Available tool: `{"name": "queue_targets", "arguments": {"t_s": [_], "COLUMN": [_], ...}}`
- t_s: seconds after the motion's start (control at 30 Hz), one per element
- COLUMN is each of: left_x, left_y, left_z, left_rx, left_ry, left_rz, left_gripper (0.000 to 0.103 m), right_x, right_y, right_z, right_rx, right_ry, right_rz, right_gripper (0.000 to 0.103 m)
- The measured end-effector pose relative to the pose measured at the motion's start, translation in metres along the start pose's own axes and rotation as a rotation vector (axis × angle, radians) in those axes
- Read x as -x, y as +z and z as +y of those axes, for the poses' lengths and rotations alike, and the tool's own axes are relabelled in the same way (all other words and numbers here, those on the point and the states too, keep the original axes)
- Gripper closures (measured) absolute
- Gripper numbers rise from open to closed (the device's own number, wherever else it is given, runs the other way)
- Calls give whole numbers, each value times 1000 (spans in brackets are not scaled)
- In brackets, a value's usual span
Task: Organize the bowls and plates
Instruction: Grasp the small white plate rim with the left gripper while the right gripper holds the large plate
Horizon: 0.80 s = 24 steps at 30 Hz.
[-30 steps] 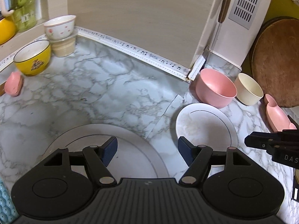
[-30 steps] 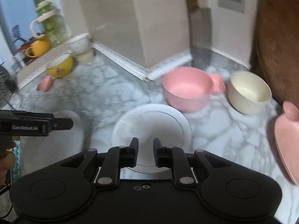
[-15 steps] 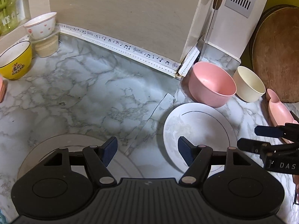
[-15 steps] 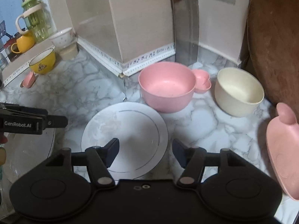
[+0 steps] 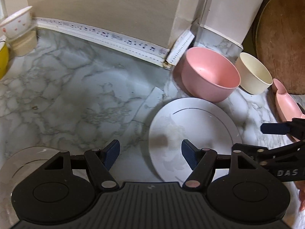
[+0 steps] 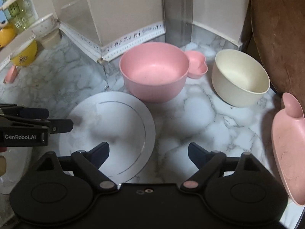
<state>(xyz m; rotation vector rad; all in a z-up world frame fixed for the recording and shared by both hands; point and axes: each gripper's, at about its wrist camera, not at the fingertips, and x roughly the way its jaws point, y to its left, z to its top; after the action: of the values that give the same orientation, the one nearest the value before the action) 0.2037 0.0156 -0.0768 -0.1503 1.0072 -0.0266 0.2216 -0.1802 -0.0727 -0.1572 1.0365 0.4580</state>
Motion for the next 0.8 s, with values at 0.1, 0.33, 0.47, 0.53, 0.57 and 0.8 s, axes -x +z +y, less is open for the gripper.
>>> {"name": "queue_targets", "arguments": {"t_s": [0.1, 0.33, 0.47, 0.53, 0.57, 0.8], "left_x": [-6, -14, -17, -18, -19, -20], "left_y": [1, 0, 0, 0, 0, 0], "left_z": [-3, -5, -6, -6, -6, -6], "left_rx": [-6, 8, 10, 10, 10, 18], "left_ry": [-5, -6, -35, -35, -33, -53], "left_rz": [11, 31, 38, 36, 35, 41], "left_gripper": [32, 33, 34, 34, 34, 46], "right_x": [-4, -15, -19, -21, -22, -22], "right_y": [-1, 4, 4, 4, 4, 2], "right_z": [-2, -6, -12, -14, -15, -15], "right_rx": [-13, -10, -48, -65, -74, -79], "right_ry": [15, 79, 92, 111, 116, 115], "right_rz": [10, 47, 73, 79, 82, 84], "right_gripper": [17, 17, 22, 29, 32, 54]}}
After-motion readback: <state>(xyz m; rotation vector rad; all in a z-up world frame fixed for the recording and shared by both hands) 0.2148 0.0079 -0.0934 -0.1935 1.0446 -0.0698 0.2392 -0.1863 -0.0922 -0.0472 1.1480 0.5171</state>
